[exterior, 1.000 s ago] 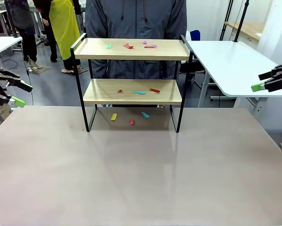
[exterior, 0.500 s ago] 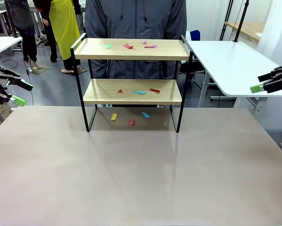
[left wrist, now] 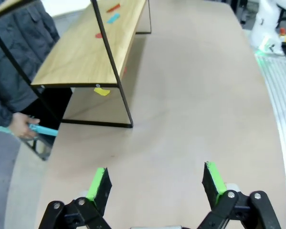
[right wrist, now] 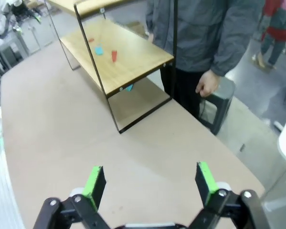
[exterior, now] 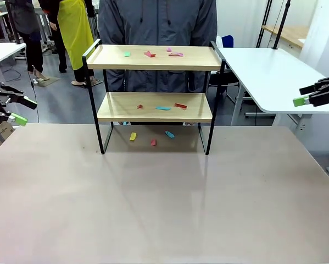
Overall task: Clean the shelf.
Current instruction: Pick up the Duster handed by the human.
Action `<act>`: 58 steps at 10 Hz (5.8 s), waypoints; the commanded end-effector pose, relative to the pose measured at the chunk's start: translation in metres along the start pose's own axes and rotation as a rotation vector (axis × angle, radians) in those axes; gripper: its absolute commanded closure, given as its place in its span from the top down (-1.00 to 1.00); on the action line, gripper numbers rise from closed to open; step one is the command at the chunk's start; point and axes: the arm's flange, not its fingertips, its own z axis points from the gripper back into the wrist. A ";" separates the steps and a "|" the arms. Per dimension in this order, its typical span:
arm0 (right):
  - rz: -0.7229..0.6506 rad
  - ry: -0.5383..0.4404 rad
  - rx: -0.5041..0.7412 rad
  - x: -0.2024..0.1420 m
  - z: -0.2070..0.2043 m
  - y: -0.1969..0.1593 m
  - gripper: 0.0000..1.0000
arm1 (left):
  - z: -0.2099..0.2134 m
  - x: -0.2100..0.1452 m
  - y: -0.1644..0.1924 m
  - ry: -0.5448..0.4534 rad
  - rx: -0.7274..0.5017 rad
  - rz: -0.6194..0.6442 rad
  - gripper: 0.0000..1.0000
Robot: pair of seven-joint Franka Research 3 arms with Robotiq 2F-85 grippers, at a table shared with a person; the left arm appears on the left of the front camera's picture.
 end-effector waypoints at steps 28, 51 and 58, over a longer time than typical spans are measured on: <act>0.078 -0.461 0.189 -0.095 -0.066 -0.177 1.00 | -0.006 -0.116 0.101 -0.618 -0.005 -0.217 1.00; 0.078 -0.461 0.189 -0.095 -0.066 -0.177 1.00 | 0.028 -0.047 0.065 -0.549 0.145 -0.059 1.00; 0.078 -0.461 0.189 -0.095 -0.066 -0.177 1.00 | 0.032 0.106 -0.028 -0.207 0.491 0.542 1.00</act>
